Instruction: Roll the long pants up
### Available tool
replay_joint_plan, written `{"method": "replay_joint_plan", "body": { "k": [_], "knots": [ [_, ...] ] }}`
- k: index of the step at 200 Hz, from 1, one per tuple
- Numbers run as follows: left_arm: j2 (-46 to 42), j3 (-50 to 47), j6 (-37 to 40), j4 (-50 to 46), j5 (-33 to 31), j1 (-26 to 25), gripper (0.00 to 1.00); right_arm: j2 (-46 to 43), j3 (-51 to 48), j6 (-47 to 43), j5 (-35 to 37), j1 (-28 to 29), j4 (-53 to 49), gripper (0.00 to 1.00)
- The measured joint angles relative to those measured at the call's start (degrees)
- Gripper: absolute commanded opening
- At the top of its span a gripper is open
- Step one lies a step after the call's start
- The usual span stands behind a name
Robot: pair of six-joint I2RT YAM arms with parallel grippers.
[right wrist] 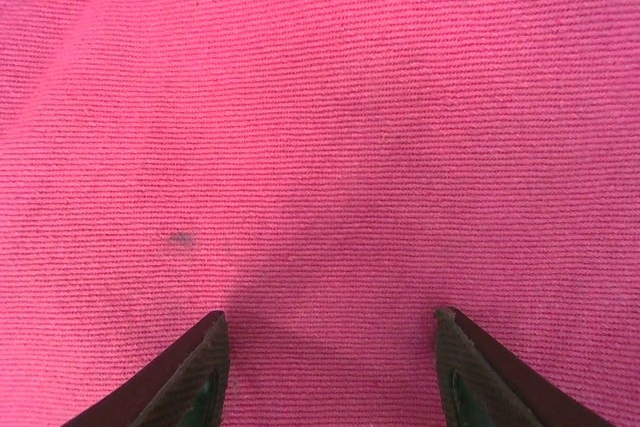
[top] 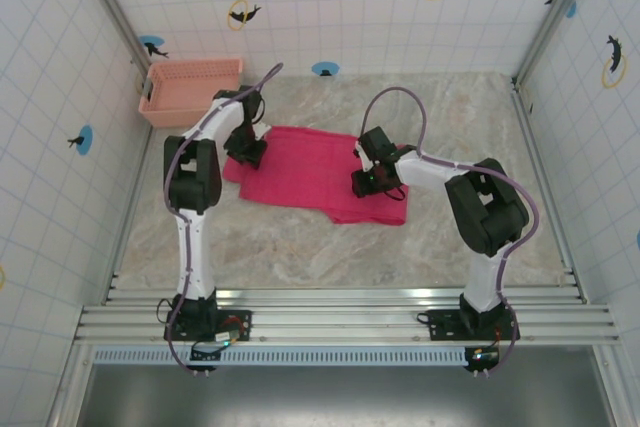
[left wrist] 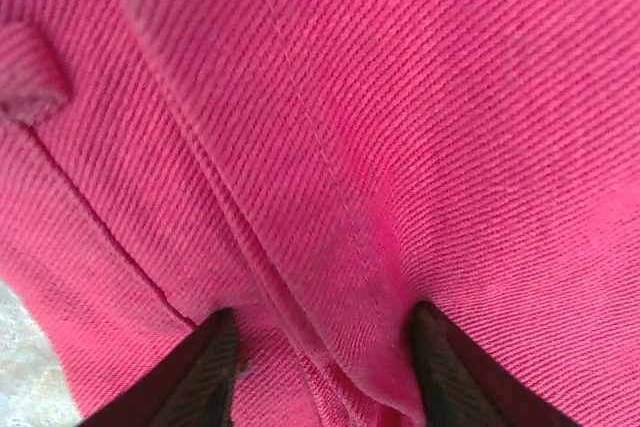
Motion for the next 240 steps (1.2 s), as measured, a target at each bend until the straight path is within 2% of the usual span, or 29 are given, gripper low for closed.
{"method": "replay_joint_plan", "body": {
  "k": [17,27,102,150,209,240],
  "knots": [
    [1.07,2.16,-0.28,-1.46,2.01,0.87,0.12,0.0,0.17,-0.02,0.0,0.13,-0.33,0.57],
    [1.44,2.86,-0.52,-2.08,3.58,1.44,0.0,0.0,0.2,0.0,-0.2,0.24,-0.37,0.57],
    [0.92,2.05,-1.07,-2.23,8.35,2.95,0.0,0.04,0.44,-0.17,-0.15,0.74,-0.96,0.57],
    [-4.44,-3.93,-1.53,-1.77,9.4,3.02,0.0,0.04,0.48,-0.48,0.22,0.76,-1.64,0.57],
    [-10.38,-0.68,-2.6,-5.09,11.8,2.89,0.0,0.02,0.5,-0.87,0.17,0.76,-1.7,0.57],
    [-10.75,1.27,-2.78,-5.88,12.46,2.89,0.01,0.04,0.5,-1.01,-0.13,0.76,-1.64,0.59]
  ]
}}
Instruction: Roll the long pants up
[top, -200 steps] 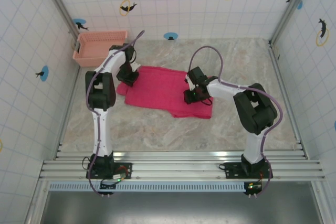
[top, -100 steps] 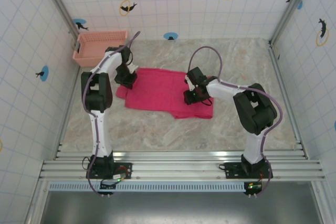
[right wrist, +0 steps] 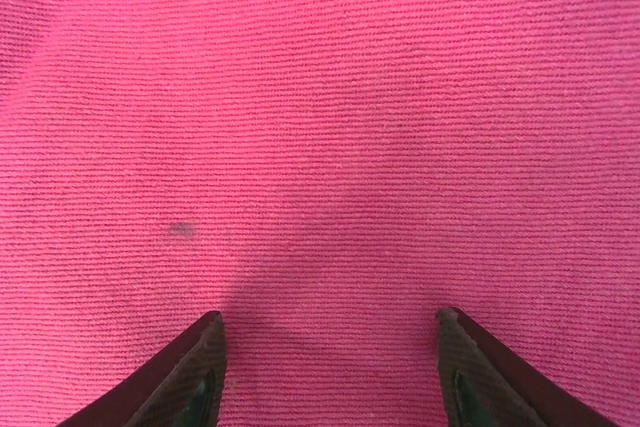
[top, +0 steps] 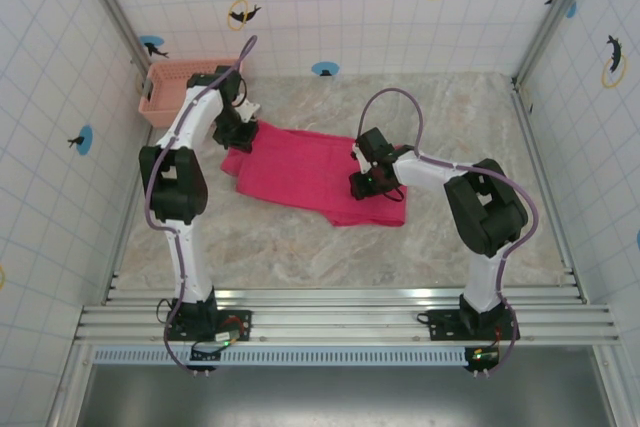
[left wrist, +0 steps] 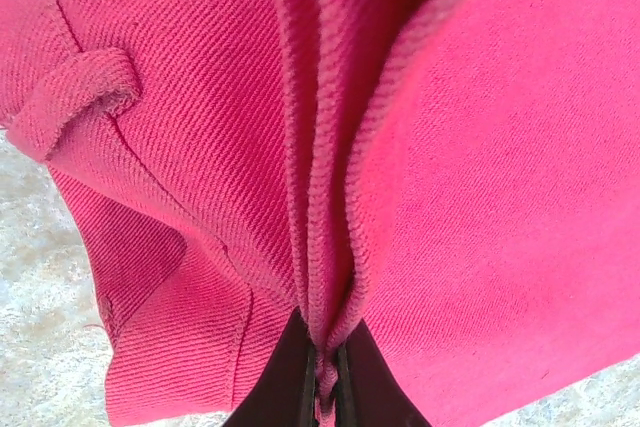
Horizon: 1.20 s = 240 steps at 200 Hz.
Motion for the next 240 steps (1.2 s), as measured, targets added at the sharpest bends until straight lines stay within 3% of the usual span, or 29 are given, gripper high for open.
{"method": "replay_joint_plan", "body": {
  "k": [26,64,131,173,204,240],
  "knots": [
    [2.12,1.09,0.15,-1.27,0.0,0.0,0.0,0.0,0.0,-0.04,-0.17,0.0,0.0,0.59],
    [4.59,-1.16,0.22,-0.63,0.07,0.09,0.12,0.0,-0.02,-0.04,-0.35,-0.02,0.0,0.6],
    [5.75,-2.71,0.46,0.24,0.04,0.11,0.22,0.0,0.0,-0.07,-0.48,-0.02,0.0,0.6],
    [7.26,-3.06,0.66,0.39,0.07,0.11,0.24,0.0,-0.02,-0.07,-0.52,-0.02,0.0,0.6],
    [7.23,-3.85,0.59,0.96,0.07,0.11,0.19,0.0,-0.02,-0.07,-0.52,-0.02,0.02,0.6],
    [6.88,-4.09,0.22,1.31,0.28,-0.22,0.24,0.0,-0.02,-0.04,-0.55,-0.02,0.04,0.6]
  ]
}}
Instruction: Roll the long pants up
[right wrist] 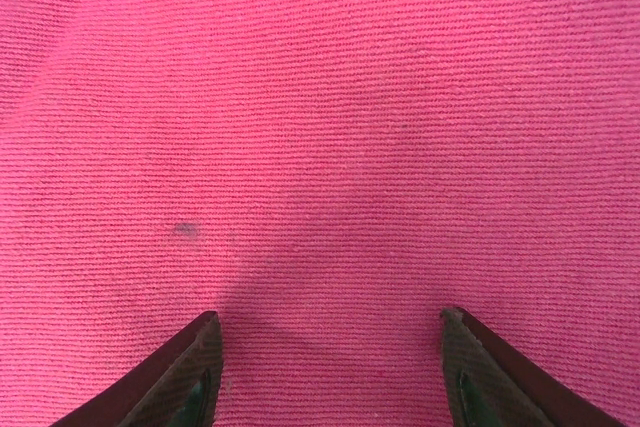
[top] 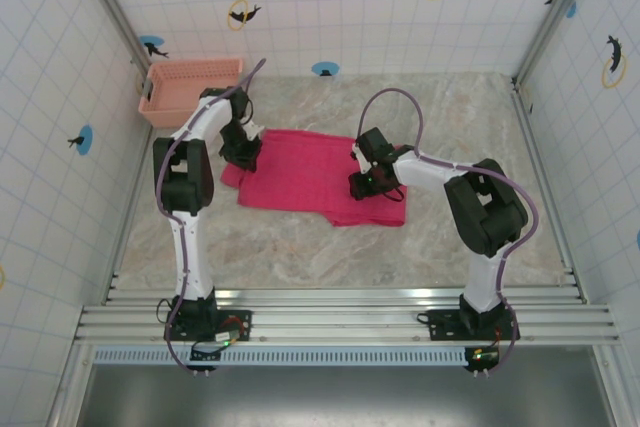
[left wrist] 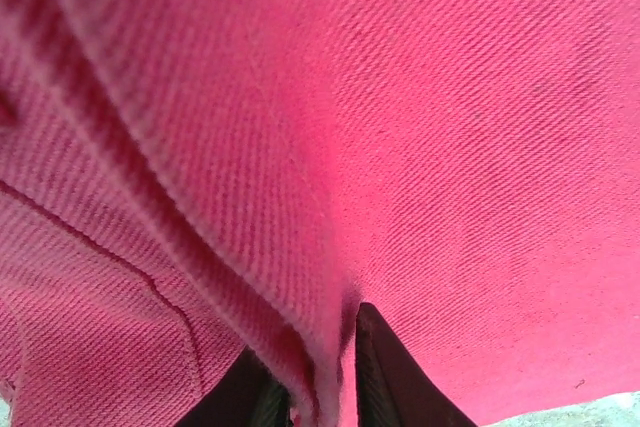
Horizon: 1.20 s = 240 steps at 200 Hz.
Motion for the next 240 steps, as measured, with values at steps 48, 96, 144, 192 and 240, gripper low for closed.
{"method": "replay_joint_plan", "body": {
  "k": [48,96,144,192,240],
  "knots": [
    [-0.63,0.02,-0.37,0.0,1.46,-2.01,0.3,0.02,0.0,-0.02,0.0,0.0,0.0,0.6],
    [-0.61,1.95,-0.2,-0.15,1.73,-2.73,0.0,0.04,0.0,-0.07,0.0,0.0,-0.02,0.6],
    [0.26,4.26,-0.44,-1.2,-1.22,-2.67,0.0,0.04,0.0,-0.24,-0.11,0.0,-0.02,0.6],
    [0.26,12.2,-0.44,-2.86,-5.01,-1.49,0.0,0.04,-0.09,-0.42,-0.44,-0.02,0.15,0.61],
    [-0.92,22.12,-0.22,-5.66,-5.07,-1.57,0.0,-0.24,-1.27,-0.39,-2.01,0.02,3.04,0.62]
  ]
}}
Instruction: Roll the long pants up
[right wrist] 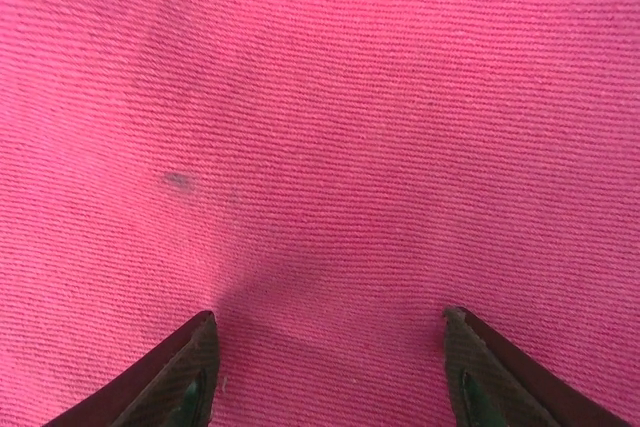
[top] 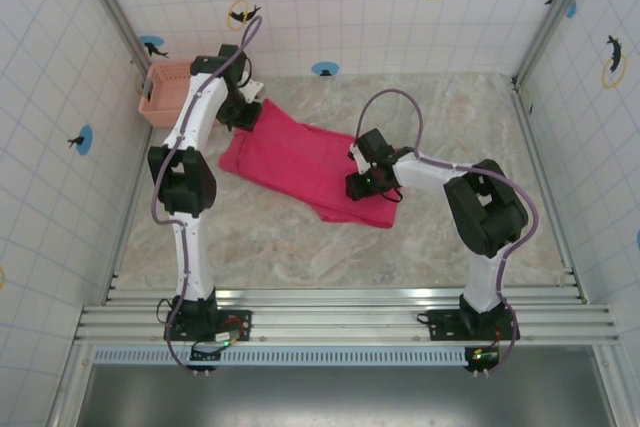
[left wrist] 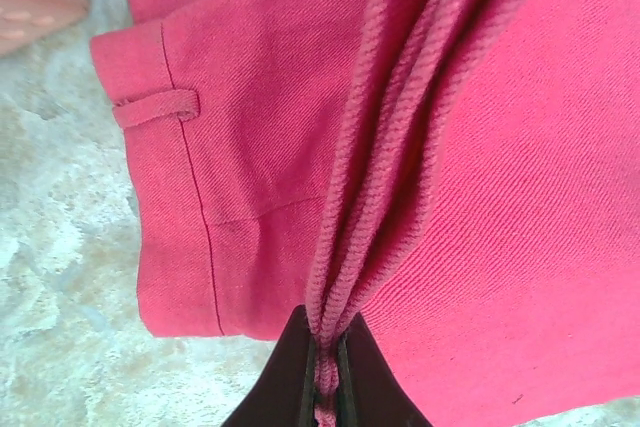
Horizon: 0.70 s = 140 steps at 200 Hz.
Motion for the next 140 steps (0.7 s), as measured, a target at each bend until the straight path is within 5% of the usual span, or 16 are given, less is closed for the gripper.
{"method": "replay_joint_plan", "body": {
  "k": [72,124,140],
  "knots": [
    [7.93,10.21,0.22,-2.27,-3.26,2.27,0.0,-3.48,-3.72,0.46,-0.96,0.17,0.61,0.66],
    [17.11,10.21,-0.37,0.94,-5.44,6.34,0.0,-16.52,-10.86,1.36,0.24,0.5,-3.72,0.81],
    [17.81,10.21,-0.94,2.03,-6.01,6.71,0.21,-20.22,-12.46,1.7,0.5,-0.02,-4.61,0.83]
  ]
}}
